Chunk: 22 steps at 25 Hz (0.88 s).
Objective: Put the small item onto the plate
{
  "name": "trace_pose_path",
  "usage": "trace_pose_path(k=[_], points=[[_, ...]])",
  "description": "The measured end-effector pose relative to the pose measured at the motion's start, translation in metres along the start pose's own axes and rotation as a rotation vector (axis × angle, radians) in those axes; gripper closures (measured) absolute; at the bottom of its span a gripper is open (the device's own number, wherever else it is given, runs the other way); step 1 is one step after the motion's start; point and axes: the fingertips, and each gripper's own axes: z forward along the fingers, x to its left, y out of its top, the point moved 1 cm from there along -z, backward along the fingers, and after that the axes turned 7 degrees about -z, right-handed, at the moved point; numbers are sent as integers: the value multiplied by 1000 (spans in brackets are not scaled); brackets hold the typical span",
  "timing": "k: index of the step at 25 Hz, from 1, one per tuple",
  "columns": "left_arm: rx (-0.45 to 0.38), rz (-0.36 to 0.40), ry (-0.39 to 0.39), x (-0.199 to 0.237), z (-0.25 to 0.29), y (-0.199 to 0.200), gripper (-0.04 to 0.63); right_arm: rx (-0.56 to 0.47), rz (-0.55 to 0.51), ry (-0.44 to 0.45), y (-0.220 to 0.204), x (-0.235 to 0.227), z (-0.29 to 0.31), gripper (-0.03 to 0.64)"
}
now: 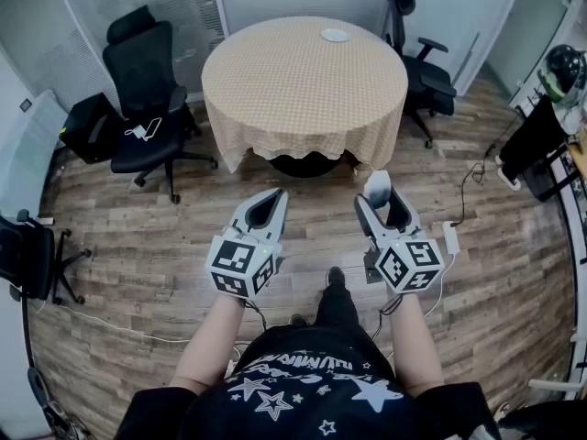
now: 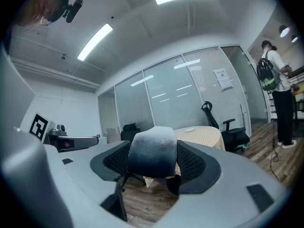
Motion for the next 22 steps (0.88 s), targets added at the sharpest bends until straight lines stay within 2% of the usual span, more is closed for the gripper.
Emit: trace_pose_path(k=[14,22], points=[[11,-15,7,6,9,-4,588,27,4,-18,-7,-8,9,314],[13,-20,15,6,36,-2,588,28,12,0,-3,-29,21,314]])
